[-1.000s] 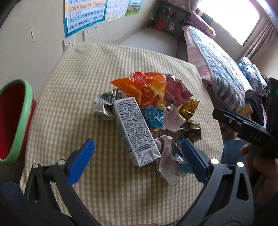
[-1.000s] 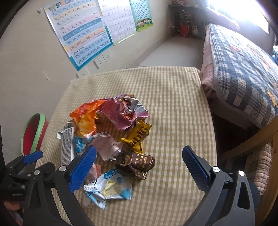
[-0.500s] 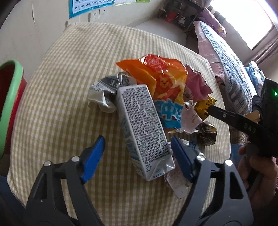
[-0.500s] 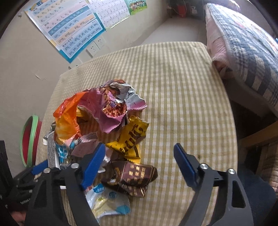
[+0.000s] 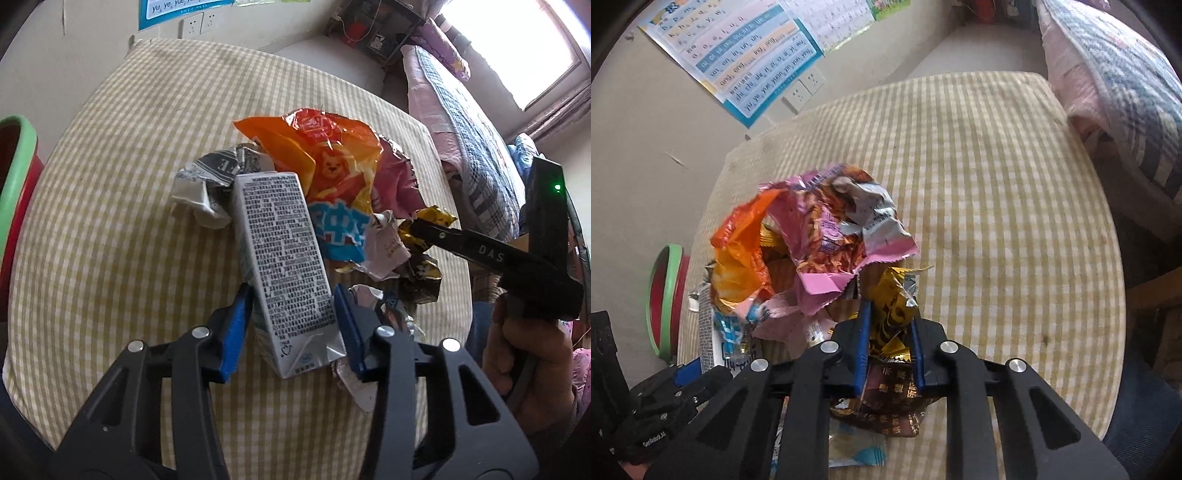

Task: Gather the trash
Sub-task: 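Grasp the white milk carton with the left tool while the right tool grasps the gold wrapper, then lift the milk carton with the left tool while the right tool carries the gold wrapper toward the bin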

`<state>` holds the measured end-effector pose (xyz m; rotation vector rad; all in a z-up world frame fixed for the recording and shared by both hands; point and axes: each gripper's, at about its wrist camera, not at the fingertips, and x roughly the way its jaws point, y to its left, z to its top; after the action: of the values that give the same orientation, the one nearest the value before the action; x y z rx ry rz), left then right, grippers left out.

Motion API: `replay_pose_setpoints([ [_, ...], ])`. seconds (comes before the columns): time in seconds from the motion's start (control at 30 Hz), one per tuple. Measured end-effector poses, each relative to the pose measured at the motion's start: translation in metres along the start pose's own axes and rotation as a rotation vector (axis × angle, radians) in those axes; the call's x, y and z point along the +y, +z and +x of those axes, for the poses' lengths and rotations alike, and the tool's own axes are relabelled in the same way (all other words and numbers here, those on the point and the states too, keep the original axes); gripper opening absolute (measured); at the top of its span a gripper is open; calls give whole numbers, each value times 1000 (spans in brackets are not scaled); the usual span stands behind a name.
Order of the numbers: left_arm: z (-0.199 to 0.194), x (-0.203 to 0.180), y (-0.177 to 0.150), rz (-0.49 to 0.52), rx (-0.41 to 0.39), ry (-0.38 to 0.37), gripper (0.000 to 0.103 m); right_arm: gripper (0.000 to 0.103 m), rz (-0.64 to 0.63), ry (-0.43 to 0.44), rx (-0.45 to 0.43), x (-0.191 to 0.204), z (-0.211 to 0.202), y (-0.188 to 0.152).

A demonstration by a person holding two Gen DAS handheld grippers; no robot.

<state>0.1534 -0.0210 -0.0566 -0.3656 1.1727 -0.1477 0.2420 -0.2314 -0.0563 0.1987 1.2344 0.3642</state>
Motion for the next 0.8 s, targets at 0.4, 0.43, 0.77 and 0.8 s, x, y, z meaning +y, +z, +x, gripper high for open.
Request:
replay_pose_setpoints([
  [0.4, -37, 8, -8, 15, -61, -8, 42, 17, -80, -55, -120, 22, -52, -14],
  [0.43, -39, 8, -9, 15, -65, -9, 42, 17, -84, -56, -126, 24, -56, -15],
  [0.77, -33, 20, -25, 17, -15, 56, 42, 17, -110, -58, -140, 39, -67, -26],
  [0.8, -31, 20, -26, 16, -8, 60, 42, 17, -112, -55, -139, 41, -67, -28],
])
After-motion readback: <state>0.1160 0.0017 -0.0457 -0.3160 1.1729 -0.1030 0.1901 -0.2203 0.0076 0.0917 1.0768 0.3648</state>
